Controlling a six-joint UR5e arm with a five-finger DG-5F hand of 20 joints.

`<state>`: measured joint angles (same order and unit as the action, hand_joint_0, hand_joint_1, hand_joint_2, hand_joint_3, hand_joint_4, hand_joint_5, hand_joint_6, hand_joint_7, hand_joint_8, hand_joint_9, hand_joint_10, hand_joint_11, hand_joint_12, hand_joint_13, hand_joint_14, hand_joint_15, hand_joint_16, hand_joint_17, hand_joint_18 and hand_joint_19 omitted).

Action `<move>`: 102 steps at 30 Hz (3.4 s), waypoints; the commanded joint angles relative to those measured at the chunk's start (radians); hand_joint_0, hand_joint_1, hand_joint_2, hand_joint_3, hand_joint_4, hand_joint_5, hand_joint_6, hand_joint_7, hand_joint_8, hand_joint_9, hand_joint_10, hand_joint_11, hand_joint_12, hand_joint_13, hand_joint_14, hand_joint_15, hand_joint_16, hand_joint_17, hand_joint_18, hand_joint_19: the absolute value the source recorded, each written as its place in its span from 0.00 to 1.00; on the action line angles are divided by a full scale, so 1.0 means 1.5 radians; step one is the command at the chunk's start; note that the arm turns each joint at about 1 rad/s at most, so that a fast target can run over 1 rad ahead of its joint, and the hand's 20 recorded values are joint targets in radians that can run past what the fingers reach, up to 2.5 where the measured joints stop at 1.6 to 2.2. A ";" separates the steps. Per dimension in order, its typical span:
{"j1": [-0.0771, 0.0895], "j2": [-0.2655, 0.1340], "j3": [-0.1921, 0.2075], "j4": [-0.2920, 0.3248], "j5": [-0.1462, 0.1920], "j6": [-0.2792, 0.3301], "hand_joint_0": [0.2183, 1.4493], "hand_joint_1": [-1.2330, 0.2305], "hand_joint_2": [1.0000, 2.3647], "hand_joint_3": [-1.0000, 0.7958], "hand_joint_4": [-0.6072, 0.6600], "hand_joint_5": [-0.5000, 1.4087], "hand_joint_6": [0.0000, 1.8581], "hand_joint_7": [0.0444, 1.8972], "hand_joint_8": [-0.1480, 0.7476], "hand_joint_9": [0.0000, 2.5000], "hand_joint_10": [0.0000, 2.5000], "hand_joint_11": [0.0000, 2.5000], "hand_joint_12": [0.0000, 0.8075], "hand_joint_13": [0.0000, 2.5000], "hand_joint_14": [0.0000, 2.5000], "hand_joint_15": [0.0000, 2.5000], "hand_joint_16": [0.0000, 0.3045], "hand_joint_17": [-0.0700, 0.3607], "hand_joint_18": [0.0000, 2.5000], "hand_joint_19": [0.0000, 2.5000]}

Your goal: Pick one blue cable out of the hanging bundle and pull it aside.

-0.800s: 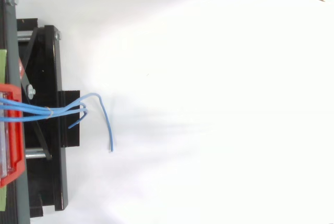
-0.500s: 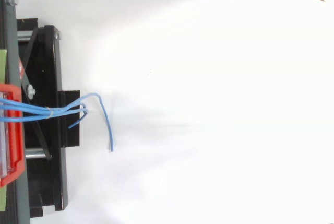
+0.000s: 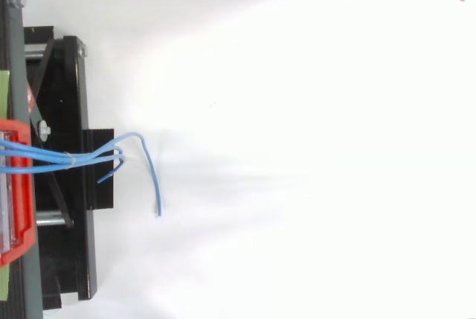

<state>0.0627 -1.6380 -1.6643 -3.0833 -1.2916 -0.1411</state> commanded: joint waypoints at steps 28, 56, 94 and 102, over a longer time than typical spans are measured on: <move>0.012 -0.021 0.000 0.013 0.064 -0.103 0.20 0.40 0.00 0.28 0.60 0.14 0.27 0.32 0.41 0.15 0.00 0.00 0.38 0.04 0.00 0.01 0.17 0.44 0.00 0.05; 0.034 -0.227 0.001 0.271 0.159 -0.102 0.21 0.41 0.00 0.28 0.62 0.15 0.27 0.34 0.43 0.17 0.00 0.00 0.38 0.05 0.00 0.02 0.17 0.43 0.00 0.05; 0.074 -0.336 0.145 0.238 0.164 -0.145 0.22 0.43 0.00 0.28 0.63 0.15 0.27 0.34 0.43 0.18 0.00 0.01 0.37 0.06 0.00 0.02 0.16 0.42 0.00 0.05; 0.072 -0.428 0.232 0.227 0.076 -0.058 0.22 0.43 0.00 0.28 0.63 0.15 0.27 0.34 0.43 0.20 0.00 0.01 0.37 0.06 0.00 0.02 0.16 0.41 0.00 0.05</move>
<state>0.1723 -2.2278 -1.3758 -2.7242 -1.1181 -0.2793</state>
